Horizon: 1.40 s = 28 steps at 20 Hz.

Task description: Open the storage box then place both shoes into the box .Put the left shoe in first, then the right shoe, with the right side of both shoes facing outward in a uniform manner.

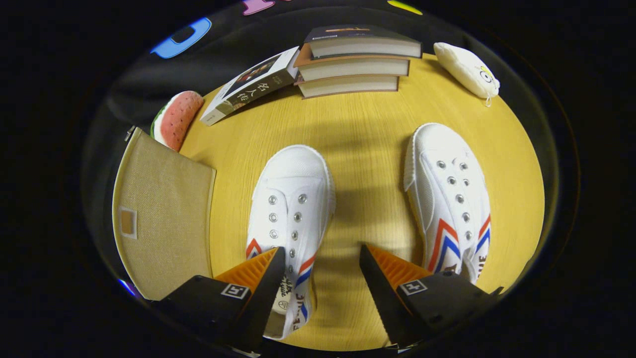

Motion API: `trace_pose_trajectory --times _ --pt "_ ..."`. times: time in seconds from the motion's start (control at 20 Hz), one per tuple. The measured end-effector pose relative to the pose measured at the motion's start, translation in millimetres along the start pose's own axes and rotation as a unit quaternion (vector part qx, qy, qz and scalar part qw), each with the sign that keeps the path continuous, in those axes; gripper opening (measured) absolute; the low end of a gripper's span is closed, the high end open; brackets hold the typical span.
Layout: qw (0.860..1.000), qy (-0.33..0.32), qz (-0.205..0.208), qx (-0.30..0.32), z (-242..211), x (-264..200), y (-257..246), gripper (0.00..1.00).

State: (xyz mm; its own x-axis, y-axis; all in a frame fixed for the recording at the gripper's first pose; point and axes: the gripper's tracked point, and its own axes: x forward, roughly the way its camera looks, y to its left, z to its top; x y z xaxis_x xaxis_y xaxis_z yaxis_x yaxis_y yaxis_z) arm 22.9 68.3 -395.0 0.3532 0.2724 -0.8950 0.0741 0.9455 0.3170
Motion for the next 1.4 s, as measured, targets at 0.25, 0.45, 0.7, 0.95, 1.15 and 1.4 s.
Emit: trace_pose_trajectory --times 0.25,0.45,0.7,0.95,1.15,1.4 --pt "0.997 0.013 0.037 0.066 -2 1 11 0.34" --pt "0.997 0.009 0.033 0.072 -1 1 7 0.12" --pt "0.993 0.018 0.047 0.103 -3 -1 9 0.06" --pt "0.992 0.009 0.063 0.112 -3 -20 18 0.06" --pt "0.989 -0.003 0.077 0.130 6 -45 24 0.06" --pt "0.988 -0.037 0.100 0.111 30 -102 45 0.06"
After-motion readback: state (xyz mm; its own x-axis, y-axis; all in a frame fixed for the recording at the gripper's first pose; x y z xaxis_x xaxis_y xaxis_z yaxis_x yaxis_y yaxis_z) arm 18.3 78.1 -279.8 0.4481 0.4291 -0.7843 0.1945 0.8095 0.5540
